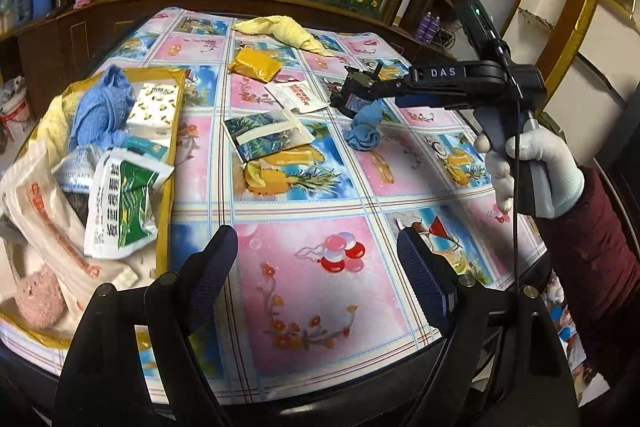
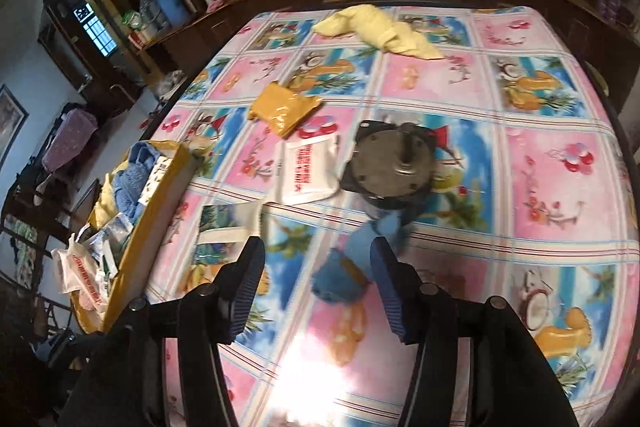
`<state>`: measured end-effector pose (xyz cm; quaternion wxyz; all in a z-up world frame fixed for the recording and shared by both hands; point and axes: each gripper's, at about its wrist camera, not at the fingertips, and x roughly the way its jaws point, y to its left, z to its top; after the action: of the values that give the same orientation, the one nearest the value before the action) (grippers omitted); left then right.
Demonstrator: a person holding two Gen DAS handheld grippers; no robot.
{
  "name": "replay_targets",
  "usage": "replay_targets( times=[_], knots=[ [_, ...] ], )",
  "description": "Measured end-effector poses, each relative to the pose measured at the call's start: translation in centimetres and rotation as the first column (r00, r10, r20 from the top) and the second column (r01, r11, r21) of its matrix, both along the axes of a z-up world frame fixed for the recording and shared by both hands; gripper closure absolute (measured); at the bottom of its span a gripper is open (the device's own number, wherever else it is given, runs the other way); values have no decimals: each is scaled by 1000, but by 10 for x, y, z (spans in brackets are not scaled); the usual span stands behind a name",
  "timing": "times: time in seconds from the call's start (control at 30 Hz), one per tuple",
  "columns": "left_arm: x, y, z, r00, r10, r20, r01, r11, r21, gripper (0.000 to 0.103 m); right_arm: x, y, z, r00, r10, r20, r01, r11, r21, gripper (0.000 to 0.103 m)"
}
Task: Organize soft objects
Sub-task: 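Grasp blue cloth with right gripper while left gripper grasps clear striped packet, then lift the blue cloth with the right gripper and the packet with the left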
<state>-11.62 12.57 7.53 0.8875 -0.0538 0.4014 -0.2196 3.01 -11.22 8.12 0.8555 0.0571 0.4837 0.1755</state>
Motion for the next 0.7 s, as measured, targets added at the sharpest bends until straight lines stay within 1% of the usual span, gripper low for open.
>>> replay_targets(
  times=[0.03,0.1,0.17,0.2,0.27,0.33,0.4,0.47,0.53,0.6,0.7],
  knots=[
    [6,-3,5,1000,-9,10,9,1000,23,20,-1,-4,-3,1000,-17,-3,17,1000,0,46],
    [24,-13,12,999,-35,24,33,995,98,20,0,-10,-13,999,-47,-21,47,999,9,46],
    [48,-22,13,999,-41,27,35,982,185,20,5,-12,-24,996,-85,-29,86,996,24,46],
    [59,-26,11,999,-41,23,35,976,217,20,9,-13,-27,994,-102,-32,103,994,40,46],
    [82,-33,4,998,-58,-7,58,969,241,20,17,-7,-36,990,-138,-40,141,988,62,46],
    [99,-39,-2,998,-57,-25,61,962,265,20,24,0,-45,985,-167,-42,169,985,30,46],
    [109,-46,-6,998,-65,-16,67,953,296,20,30,7,-54,982,-182,-56,182,983,-2,46],
    [117,-54,-9,996,-85,-11,84,941,328,20,28,8,-54,984,-178,-15,178,984,4,46],
    [126,-63,-13,995,-103,-8,98,925,368,20,27,8,-55,990,-140,-15,140,990,19,48],
    [137,-69,-20,993,-116,-11,111,906,407,20,23,4,-56,991,-132,3,132,991,17,68],
    [161,-73,-32,992,-127,-24,124,887,445,20,17,-2,-57,993,-113,28,112,993,30,68]
  ],
)
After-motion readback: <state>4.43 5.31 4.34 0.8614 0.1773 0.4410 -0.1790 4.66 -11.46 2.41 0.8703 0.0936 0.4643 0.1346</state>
